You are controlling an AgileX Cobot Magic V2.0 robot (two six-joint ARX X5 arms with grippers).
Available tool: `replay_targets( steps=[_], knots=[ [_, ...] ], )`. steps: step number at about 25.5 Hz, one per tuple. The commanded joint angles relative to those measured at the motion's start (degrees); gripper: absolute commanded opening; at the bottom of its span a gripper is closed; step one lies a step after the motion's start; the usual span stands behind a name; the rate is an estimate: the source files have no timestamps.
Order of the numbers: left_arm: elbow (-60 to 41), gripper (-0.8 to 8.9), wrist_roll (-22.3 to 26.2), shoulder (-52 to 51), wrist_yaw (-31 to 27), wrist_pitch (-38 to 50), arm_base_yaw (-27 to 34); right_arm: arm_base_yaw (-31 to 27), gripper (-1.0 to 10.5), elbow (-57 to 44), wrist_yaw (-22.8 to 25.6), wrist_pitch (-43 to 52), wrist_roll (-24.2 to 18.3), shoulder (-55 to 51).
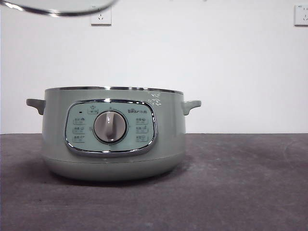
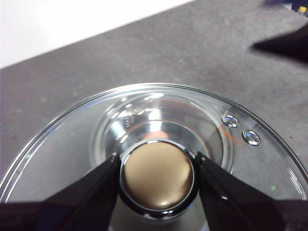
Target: Pick up the egg,open the lid,put the egg in the pot,close the lid
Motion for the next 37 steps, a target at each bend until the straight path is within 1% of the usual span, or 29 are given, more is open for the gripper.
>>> replay_targets(
  steps=[1,5,14,20,26,37],
  knots=[
    [0.5,-0.08,0.7,3.7,1.9,4.7,0.0,0.0,4.5,0.2,0.2,-0.8,1.4,-6.2],
    [0.5,-0.08,1.1,11.9,2.3,8.0,-0.1,0.0,4.4,0.2,0.2,-1.5,1.4,-15.0],
    [0.5,-0.08,1.7,22.7,2.3,15.0,-1.4,0.0,4.4,0.2,0.2,-3.8,1.4,-23.6],
    [0.5,-0.08,1.7,27.1,2.2,18.9,-1.9,0.0,4.4,0.2,0.2,-7.0,1.4,-25.6],
    [0.5,-0.08,1.7,29.1,2.1,21.0,-2.3,0.0,4.4,0.2,0.2,-9.2,1.6,-25.9],
    [0.5,-0.08,1.7,32.9,1.9,19.8,-2.7,0.0,4.4,0.2,-0.1,-9.7,1.6,-25.9]
  ],
)
